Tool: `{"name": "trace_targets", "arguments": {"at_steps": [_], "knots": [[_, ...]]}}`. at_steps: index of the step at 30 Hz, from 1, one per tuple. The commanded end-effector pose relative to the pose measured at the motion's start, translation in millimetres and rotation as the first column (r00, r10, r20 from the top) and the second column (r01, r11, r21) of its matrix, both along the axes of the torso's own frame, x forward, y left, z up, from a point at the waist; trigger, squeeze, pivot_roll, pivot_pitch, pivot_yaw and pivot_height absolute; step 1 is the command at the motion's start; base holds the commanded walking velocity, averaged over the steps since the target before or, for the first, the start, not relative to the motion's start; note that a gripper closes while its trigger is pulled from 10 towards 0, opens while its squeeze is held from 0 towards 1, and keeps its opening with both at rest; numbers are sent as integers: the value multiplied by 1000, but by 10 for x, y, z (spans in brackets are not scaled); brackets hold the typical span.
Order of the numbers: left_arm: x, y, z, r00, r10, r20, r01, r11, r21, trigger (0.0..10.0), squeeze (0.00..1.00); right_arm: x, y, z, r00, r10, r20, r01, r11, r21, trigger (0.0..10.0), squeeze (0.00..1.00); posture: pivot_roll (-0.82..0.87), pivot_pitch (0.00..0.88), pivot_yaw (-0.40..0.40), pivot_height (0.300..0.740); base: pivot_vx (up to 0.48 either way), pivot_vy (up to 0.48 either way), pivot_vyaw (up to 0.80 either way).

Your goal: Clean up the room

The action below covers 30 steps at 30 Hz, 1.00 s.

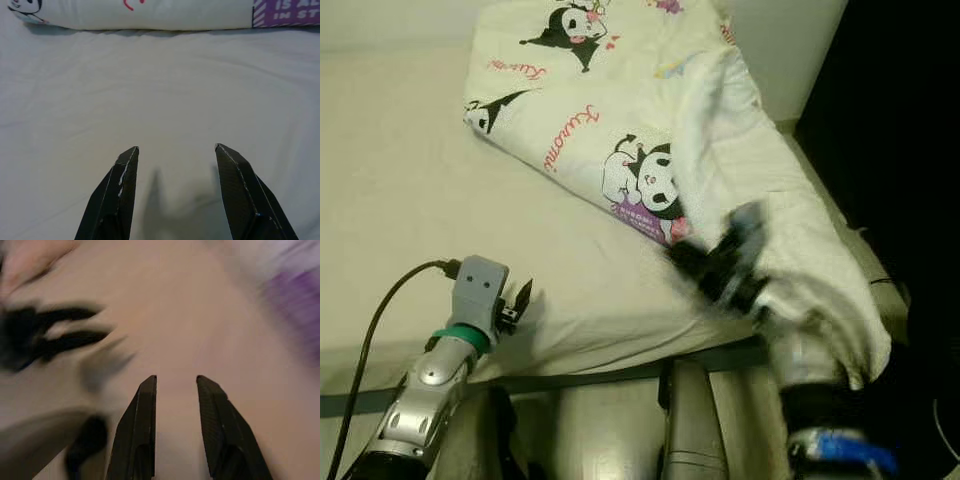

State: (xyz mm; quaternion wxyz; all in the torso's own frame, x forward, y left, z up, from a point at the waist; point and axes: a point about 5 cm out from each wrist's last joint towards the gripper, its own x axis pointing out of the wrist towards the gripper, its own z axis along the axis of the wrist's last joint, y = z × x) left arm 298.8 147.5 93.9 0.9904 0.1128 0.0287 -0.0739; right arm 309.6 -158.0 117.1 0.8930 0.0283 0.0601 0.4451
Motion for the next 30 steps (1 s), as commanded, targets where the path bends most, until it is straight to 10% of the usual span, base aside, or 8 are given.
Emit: {"name": "trace_targets", "arguments": {"at_steps": [1,9,12,16,18,28,29,30], "knots": [[-45,26,-88,999,13,-38,-12,1000,13,10000,0,-68,109,-12,998,68,3,-67,997,-43,10000,0,-99,158,96,515,0,0,0],[-35,3,-91,999,11,-39,-10,1000,8,10000,0,-471,620,-77,965,262,25,-259,963,-74,10000,0,-103,161,92,515,0,0,0],[-32,15,-89,999,14,-39,-14,1000,8,10000,0,-253,438,227,981,43,189,-34,998,-49,10000,0,-106,162,90,515,0,0,0],[-41,22,-102,999,15,-43,-14,1000,10,10000,0,103,-241,666,824,-428,371,440,896,56,10000,0,-115,162,97,515,0,0,0],[-43,-5,-115,999,-5,-50,6,1000,14,10000,0,233,-884,702,658,-685,314,689,715,118,10000,1000,-120,168,113,515,0,0,0],[-20,17,-76,999,-16,-44,17,999,29,10000,0,486,-903,725,738,-650,181,630,760,161,10000,1000,-114,174,124,515,0,0,0],[-27,36,-71,999,-12,-43,13,999,32,10000,0,534,-853,742,762,-624,170,602,781,168,10000,698,-84,181,121,515,0,0,0],[-42,60,-70,999,-4,-42,6,999,36,10000,0,577,-804,780,773,-608,179,586,793,166,10000,0,-71,185,114,515,0,0,0]]}}
